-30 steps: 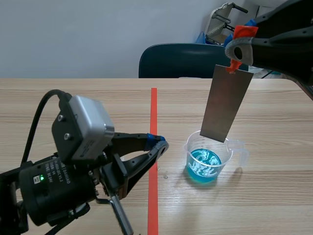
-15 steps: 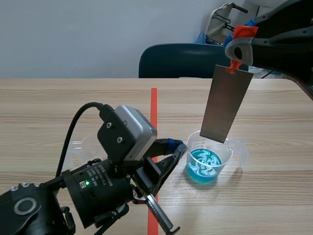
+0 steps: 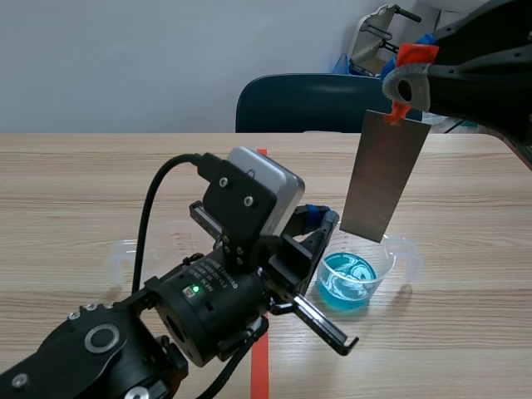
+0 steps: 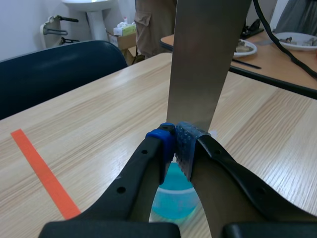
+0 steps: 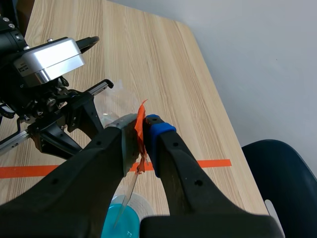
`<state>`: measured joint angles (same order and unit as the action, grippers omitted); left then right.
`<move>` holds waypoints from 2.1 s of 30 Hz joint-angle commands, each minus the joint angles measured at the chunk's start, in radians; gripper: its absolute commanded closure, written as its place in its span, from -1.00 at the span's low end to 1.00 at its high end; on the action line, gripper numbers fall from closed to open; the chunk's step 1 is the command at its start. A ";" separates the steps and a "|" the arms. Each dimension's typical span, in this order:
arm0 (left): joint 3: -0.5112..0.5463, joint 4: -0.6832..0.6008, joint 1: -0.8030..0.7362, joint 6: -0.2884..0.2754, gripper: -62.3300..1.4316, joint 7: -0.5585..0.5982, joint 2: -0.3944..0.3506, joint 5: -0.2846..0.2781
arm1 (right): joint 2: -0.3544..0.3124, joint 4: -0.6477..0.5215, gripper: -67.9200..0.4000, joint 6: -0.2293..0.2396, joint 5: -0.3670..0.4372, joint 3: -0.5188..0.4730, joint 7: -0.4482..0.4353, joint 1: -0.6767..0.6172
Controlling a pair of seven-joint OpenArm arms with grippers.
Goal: Do the redox reaction experiment
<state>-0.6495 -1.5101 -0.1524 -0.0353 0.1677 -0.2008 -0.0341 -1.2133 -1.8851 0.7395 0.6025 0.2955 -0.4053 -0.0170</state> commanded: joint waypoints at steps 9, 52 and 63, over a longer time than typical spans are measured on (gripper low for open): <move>-0.003 0.013 0.020 0.015 0.88 0.014 0.020 -0.006 | -0.006 -0.005 0.97 0.006 0.015 -0.015 -0.011 0.011; 0.566 -0.372 -0.844 0.067 0.00 0.535 -0.418 0.029 | -0.006 -0.005 0.97 0.006 0.015 -0.015 -0.011 0.011; 0.716 -0.372 -1.083 0.066 -0.41 0.688 -0.417 0.081 | -0.006 -0.005 0.97 0.006 0.015 -0.015 -0.011 0.011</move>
<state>0.0704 -1.8755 -1.2346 0.0296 0.8421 -0.6312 0.0532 -1.2133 -1.8851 0.7395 0.6025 0.2955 -0.4057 -0.0170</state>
